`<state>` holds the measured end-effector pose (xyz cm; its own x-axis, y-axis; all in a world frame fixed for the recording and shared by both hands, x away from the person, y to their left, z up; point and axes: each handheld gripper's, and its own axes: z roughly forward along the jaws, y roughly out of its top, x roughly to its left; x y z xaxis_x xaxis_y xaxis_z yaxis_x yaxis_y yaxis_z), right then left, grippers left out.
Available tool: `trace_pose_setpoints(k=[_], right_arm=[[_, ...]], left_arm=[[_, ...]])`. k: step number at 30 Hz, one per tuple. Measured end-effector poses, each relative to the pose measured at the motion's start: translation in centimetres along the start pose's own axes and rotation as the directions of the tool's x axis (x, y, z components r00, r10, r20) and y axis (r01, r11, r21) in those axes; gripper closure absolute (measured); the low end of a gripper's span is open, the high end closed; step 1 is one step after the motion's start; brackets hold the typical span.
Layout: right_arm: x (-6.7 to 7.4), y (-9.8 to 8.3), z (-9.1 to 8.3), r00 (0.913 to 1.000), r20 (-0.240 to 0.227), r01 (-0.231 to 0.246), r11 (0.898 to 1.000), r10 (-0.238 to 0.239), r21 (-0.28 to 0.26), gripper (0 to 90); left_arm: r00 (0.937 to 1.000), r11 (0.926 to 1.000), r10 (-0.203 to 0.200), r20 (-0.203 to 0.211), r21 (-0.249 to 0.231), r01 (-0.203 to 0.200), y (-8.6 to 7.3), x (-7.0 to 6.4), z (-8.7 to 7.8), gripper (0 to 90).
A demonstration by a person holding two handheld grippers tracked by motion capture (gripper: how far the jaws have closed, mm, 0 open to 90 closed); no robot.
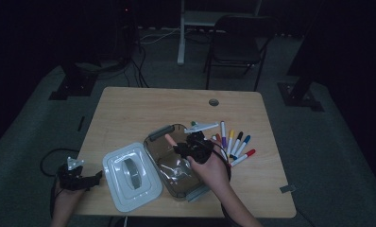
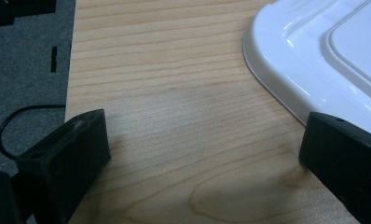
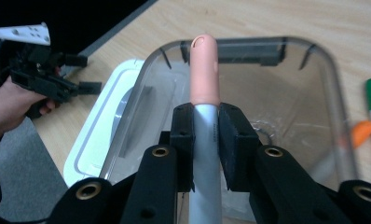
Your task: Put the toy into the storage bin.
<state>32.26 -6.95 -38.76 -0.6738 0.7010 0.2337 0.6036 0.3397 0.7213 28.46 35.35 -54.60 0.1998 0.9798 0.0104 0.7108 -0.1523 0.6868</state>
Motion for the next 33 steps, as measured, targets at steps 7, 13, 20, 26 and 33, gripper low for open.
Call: trace_pose_setpoints(k=[7, 13, 20, 26, 33], right_arm=[[0.1, 0.1, 2.8, 0.9995, -0.023, -0.020, 0.996, 0.022, 0.084, 77.1], [0.5, 0.0, 5.0, 0.9987, -0.039, -0.025, 0.988, 0.032, 0.155, 77.1], [0.4, 1.0, 8.2, 0.9976, -0.048, -0.036, 0.964, 0.050, 0.264, 77.2], [0.6, 1.4, 9.9, 0.9975, -0.060, -0.014, 0.932, 0.038, 0.363, 77.1], [0.3, 0.8, 11.6, 0.9985, -0.047, -0.004, 0.894, 0.028, 0.449, 77.1]], left_arm=[[1.0000, 1.0000, 0.000, -0.001, -0.002, 0.000, 0.0, 0.0, 0.0, 2.1], [1.0000, 1.0000, 0.000, -0.001, -0.003, 0.000, 0.0, 0.0, 0.0, 2.1], [1.0000, 1.0000, 0.002, -0.001, -0.001, -0.002, 0.0, 0.0, 0.0, 2.1], [1.0000, 1.0000, 0.000, -0.001, -0.003, 0.000, 0.0, 0.0, 0.0, 2.1], [1.0000, 1.0000, -0.001, -0.001, -0.002, 0.001, 0.0, 0.0, 0.0, 2.1]])
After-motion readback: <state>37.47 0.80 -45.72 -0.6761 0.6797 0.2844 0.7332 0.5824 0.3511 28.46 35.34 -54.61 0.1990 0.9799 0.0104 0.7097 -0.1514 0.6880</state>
